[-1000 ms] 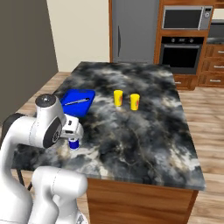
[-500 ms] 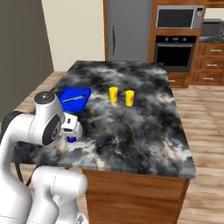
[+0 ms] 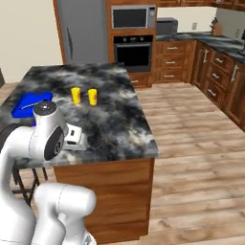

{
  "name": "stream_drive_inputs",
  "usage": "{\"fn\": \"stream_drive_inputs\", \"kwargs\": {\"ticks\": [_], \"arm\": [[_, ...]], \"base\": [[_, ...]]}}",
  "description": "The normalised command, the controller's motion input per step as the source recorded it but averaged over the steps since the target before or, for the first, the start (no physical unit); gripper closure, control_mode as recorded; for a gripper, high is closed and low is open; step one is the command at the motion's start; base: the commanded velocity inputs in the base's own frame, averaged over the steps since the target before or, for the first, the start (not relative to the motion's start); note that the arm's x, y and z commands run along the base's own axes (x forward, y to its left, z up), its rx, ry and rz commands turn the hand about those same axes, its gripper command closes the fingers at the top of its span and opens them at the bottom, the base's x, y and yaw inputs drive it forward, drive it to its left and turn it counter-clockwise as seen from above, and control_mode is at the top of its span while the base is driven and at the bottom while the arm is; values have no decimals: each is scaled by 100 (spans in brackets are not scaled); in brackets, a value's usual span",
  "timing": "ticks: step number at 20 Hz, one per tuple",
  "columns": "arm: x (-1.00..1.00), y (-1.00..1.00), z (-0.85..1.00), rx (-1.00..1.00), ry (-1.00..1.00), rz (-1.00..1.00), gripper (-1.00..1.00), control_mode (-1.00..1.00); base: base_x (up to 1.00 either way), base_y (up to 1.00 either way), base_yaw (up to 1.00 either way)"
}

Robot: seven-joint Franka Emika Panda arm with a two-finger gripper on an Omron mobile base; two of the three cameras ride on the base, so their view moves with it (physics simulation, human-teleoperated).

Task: Place the drinks on the dining counter in a tight cluster.

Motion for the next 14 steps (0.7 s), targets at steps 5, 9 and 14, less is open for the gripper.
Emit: {"fn": "stream_drive_inputs", "kwargs": {"ticks": [5,9,14], "arm": [[0,0,0,0,0,0,-100,100],[0,0,0,0,0,0,-100,100],[0,0,0,0,0,0,-100,100]], "base": [[18,-45,-72],[43,-34,-63],[96,-50,-24]]}}
